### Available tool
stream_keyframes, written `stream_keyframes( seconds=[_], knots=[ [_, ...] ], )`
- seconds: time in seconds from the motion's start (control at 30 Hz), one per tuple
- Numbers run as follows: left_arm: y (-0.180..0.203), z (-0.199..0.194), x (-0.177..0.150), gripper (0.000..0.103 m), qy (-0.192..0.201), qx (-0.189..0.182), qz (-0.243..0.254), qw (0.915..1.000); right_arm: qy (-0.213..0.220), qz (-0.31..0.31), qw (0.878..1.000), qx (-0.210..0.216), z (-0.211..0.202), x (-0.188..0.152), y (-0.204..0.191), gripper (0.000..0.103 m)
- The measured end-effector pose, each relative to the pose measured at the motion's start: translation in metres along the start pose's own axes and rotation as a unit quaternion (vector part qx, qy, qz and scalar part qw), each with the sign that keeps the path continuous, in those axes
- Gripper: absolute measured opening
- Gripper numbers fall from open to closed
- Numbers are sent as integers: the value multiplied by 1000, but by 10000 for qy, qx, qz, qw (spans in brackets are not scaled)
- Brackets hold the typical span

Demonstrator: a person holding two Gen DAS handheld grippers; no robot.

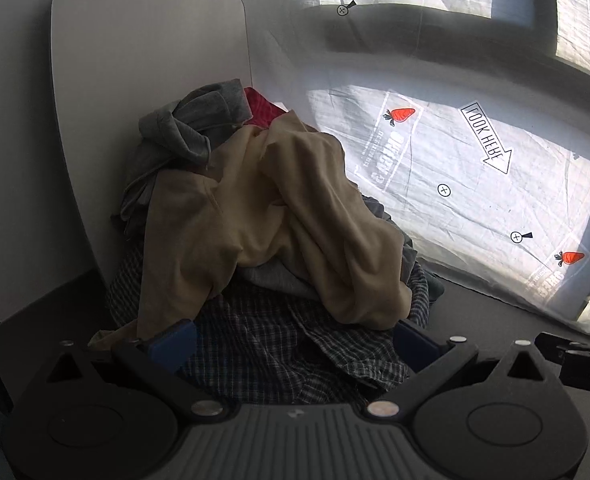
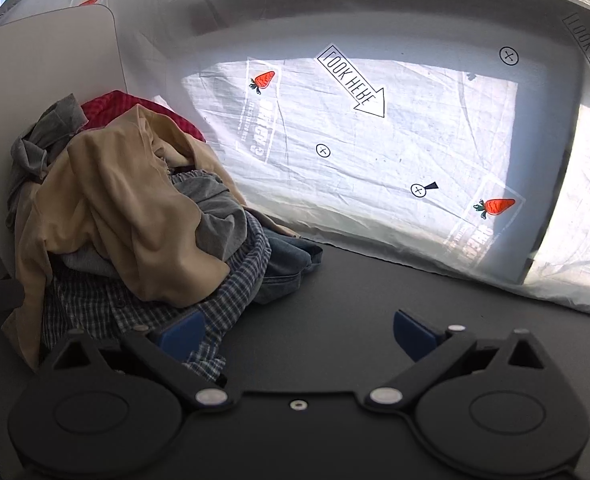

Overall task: Fold clothes
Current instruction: 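Reach both grippers into the clothes pile and grasp the beige sweater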

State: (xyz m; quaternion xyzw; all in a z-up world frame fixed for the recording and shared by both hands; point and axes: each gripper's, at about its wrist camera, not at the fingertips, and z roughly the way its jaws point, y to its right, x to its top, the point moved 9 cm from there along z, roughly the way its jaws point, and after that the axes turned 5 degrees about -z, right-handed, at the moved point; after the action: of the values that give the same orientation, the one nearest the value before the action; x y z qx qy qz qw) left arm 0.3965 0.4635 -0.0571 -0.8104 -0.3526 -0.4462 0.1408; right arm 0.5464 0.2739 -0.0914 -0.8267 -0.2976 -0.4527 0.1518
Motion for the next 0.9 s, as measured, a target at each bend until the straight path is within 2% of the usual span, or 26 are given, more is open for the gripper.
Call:
stream_keyframes(
  seconds=[0.2, 0.37, 0.4, 0.47, 0.5, 0.53, 0.57, 0.63, 0.73, 0.9],
  knots=[
    [-35, 74, 39, 101, 54, 233, -157, 9996, 196, -472, 9975, 481, 78, 49, -63, 85],
    [-51, 117, 53, 72, -35, 139, -424, 9990, 61, -747, 9918, 1033, 125, 66, -105, 74],
    [-53, 124, 55, 68, -47, 84, -500, 9987, 33, -850, 9902, 1110, 132, 67, -114, 69],
    [-55, 132, 54, 47, -67, -24, -605, 9981, -31, -1027, 9868, 1248, 141, 66, -126, 44],
    [-56, 133, 53, 41, -89, -87, -660, 9977, -62, -1081, 9851, 1337, 144, 64, -131, 21],
    [-56, 132, 53, 27, -80, -121, -703, 9974, -26, -1090, 9846, 1367, 144, 64, -134, 17],
    [-55, 130, 54, 18, -66, -151, -699, 9974, 55, -1056, 9851, 1354, 141, 64, -133, 14],
    [-52, 124, 55, 13, -37, -213, -677, 9975, 196, -937, 9865, 1327, 135, 65, -127, 9],
    [-46, 112, 56, 11, 20, -318, -620, 9976, 331, -697, 9889, 1272, 124, 66, -117, 8],
    [-34, 96, 61, 10, 113, -426, -585, 9973, 770, -590, 9911, 907, 96, 77, -96, 8]
  ],
)
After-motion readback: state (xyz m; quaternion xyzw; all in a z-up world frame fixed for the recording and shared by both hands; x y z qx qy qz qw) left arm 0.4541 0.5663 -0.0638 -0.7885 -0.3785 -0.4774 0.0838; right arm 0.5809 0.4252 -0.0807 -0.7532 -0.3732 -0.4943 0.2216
